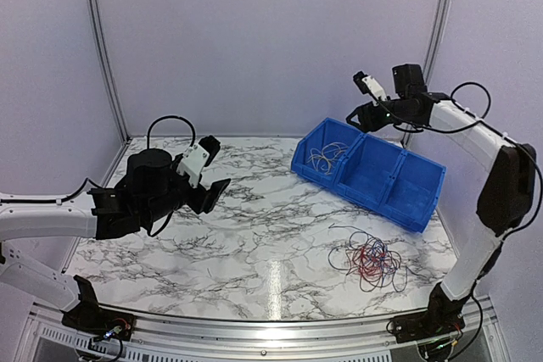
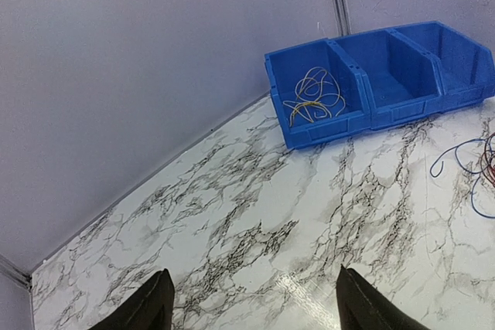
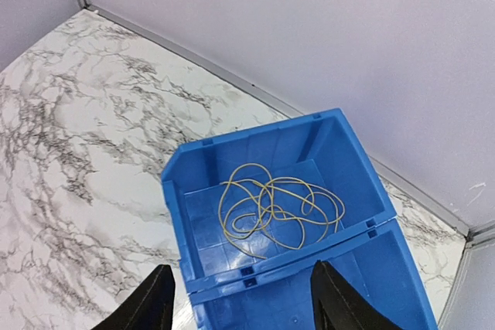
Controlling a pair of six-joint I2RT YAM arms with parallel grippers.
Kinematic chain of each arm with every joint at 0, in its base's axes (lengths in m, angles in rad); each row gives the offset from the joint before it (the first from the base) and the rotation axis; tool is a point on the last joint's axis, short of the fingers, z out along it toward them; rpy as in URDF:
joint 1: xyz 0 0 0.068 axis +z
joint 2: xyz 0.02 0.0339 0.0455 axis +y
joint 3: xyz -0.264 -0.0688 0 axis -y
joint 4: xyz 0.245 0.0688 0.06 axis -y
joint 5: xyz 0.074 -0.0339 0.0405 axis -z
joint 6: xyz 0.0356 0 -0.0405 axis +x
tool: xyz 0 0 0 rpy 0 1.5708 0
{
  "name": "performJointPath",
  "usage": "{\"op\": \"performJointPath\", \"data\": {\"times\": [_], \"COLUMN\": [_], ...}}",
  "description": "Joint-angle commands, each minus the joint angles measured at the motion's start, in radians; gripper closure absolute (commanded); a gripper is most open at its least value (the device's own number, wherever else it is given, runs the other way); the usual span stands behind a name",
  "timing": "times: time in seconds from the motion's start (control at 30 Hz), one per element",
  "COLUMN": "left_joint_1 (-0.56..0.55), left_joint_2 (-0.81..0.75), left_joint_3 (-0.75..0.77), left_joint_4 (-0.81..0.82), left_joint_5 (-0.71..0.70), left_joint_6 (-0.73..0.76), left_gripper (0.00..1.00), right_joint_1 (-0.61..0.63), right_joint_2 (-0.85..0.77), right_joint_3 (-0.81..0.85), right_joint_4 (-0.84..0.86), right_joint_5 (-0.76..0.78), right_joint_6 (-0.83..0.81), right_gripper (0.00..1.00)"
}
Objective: Untangle the cables
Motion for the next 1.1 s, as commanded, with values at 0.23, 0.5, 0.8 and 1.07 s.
{"op": "performJointPath", "data": {"times": [0.23,0.5,0.8,1.07], "left_joint_1": [-0.002,-0.003,-0.098,-0.244], "left_joint_2": [-0.027,0.022,0.225,0.363], "left_joint_3": [0.003,0.035,0.191,0.168], "left_joint_4": [-0.013,-0.047,-0.139,-0.006], "left_joint_5": [0.026,0.106,0.124,-0.094], "left_joint_6": [0.007,-0.083,-0.519,-0.568], "left_gripper": [0.23,0.24,0.32,0.4], "right_joint_1": [0.008,0.014,0.09,0.203], "right_joint_2": [-0.381,-0.555,-0.591,-0.335], "right_joint_3": [-0.438,-0.636,-0.792,-0.695], "right_joint_4": [-0.007,-0.152,-0.101,0.003], "right_joint_5": [-0.22,-0.212,-0.114,-0.114], "right_joint_6": [-0.228,-0.397,-0.406,-0.381], "right_gripper": [0.44,0.48,0.49,0.48]}}
